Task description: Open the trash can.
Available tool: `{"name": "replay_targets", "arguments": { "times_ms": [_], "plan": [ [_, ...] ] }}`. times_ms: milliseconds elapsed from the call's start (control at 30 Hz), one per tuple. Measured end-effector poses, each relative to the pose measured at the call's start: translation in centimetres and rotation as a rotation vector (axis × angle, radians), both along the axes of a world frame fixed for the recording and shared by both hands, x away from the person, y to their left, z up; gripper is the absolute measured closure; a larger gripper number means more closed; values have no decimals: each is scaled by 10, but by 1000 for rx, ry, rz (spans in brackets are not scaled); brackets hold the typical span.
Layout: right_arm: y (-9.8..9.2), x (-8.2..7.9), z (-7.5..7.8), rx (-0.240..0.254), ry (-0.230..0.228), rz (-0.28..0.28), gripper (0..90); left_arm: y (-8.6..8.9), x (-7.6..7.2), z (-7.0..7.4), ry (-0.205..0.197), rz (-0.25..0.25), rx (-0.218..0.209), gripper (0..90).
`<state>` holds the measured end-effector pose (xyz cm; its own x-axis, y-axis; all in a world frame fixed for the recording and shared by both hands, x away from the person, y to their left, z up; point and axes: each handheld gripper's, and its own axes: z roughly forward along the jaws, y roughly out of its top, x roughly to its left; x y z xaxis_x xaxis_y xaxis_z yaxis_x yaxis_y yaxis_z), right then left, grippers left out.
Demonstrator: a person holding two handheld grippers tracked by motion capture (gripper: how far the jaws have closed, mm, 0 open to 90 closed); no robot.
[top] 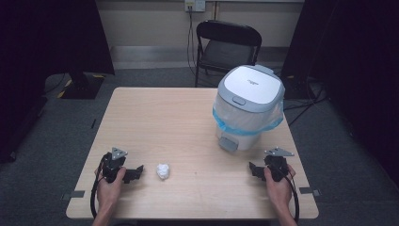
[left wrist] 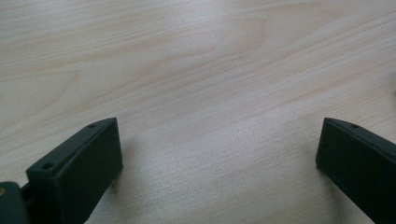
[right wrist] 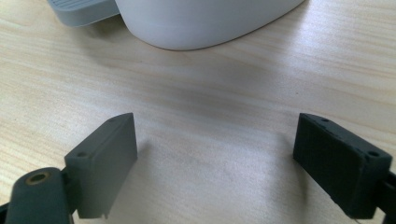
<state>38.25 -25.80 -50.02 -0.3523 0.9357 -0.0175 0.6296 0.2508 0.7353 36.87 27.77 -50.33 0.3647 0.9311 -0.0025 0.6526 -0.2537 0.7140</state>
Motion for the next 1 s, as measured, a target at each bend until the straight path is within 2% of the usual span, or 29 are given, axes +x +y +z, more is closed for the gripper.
{"name": "replay_targets", "arguments": {
  "times_ms": [200,267,400,467,500,533,567,600,667,767,800,867,933,1000],
  "plan": [
    [0,0,0,0,2,-3,122,0,-2,0,-3,5,-5,9],
    [0,0,0,0,2,-3,122,1,-5,0,-8,-7,-5,26],
    [0,0,0,-4,0,-1,131,1,-8,1,-9,2,-5,56],
    [1,-1,0,-2,-5,5,144,1,-10,3,-8,2,-7,103],
    [1,-1,0,-1,-4,6,146,1,-10,3,-8,2,-7,158],
    [1,-1,0,-1,-4,6,146,2,-10,4,-16,6,-10,158],
    [1,-2,1,-2,-5,5,157,3,-11,5,-9,4,-23,187],
    [1,-2,1,-2,-5,5,157,3,-11,5,-9,4,-23,178],
    [2,-3,1,3,-8,1,183,3,-11,6,-3,-13,-60,178],
    [4,-2,2,32,-3,23,199,1,-8,10,-16,-43,-134,178],
    [4,-2,2,32,-3,23,199,1,-8,10,-16,-43,-134,178],
    [6,-1,7,41,-10,23,199,-5,-6,18,-44,-56,-173,175],
    [6,-1,8,38,-15,24,199,-8,-5,20,-47,-62,-181,177],
    [6,-1,13,51,-16,25,199,-17,-3,27,-46,-98,-171,177]
  ]
}}
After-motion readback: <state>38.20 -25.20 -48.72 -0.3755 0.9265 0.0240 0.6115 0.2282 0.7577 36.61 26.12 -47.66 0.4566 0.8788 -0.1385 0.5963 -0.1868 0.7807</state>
